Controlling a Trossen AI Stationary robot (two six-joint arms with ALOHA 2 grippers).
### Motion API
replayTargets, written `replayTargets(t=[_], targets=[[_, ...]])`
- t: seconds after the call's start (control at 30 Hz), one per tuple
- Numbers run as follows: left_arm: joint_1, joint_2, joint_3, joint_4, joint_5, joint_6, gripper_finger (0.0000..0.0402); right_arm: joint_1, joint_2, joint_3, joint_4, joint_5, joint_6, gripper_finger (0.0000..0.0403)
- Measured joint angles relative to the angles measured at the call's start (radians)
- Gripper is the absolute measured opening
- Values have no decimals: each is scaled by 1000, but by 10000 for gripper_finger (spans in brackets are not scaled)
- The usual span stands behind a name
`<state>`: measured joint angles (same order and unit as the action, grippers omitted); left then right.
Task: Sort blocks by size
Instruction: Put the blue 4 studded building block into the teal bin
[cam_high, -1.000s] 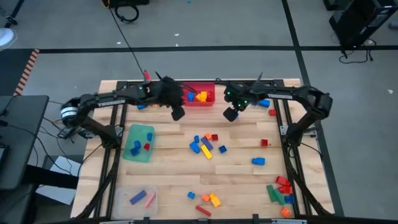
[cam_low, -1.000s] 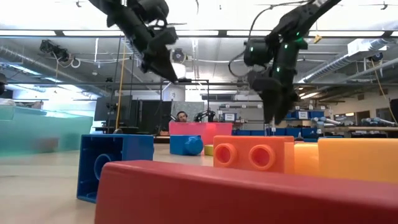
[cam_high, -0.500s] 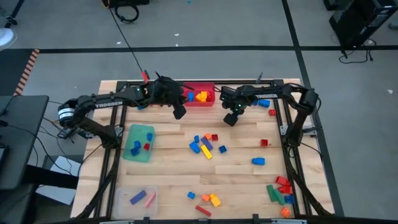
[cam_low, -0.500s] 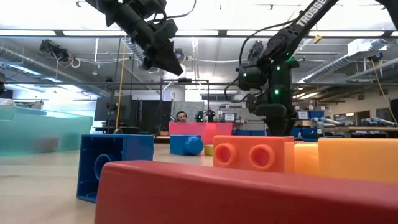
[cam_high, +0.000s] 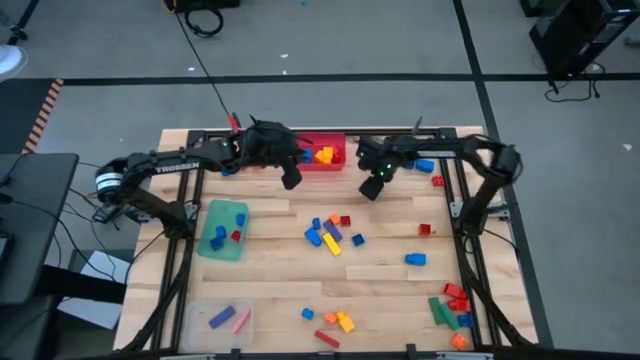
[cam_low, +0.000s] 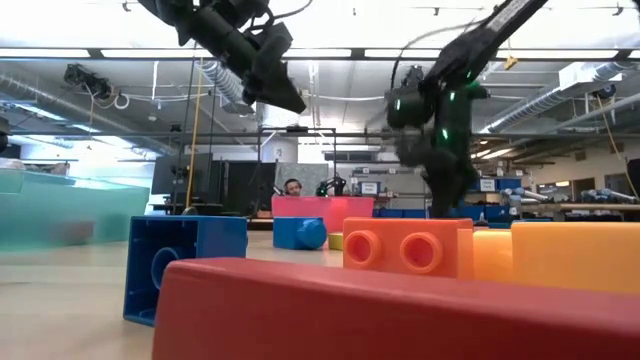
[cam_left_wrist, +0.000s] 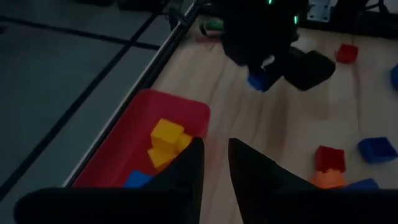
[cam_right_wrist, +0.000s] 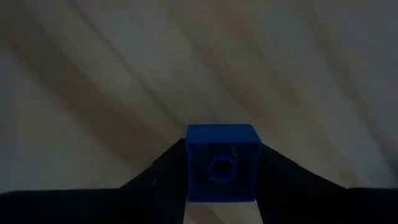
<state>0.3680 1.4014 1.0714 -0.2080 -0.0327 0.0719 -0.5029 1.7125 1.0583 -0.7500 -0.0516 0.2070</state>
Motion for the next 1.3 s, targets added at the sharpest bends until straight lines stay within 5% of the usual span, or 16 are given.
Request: replayTargets(t=[0.37,0.6,0.93,1.13,1.3], targets=[[-117,143,2,211,2,80,84,7,-319,-166,467,-233,222,148],[-180,200,32,275,-5,127,146,16,-430,-214,539,-288,273,148],[-222,211,73,347,-84,280,260,17,-450,-243,773,-450,378,148],[-254,211,73,430,-215,392,271,20,-445,-243,910,-504,421,148],[-258,210,73,468,-227,423,270,30,-445,-243,954,-504,430,148]])
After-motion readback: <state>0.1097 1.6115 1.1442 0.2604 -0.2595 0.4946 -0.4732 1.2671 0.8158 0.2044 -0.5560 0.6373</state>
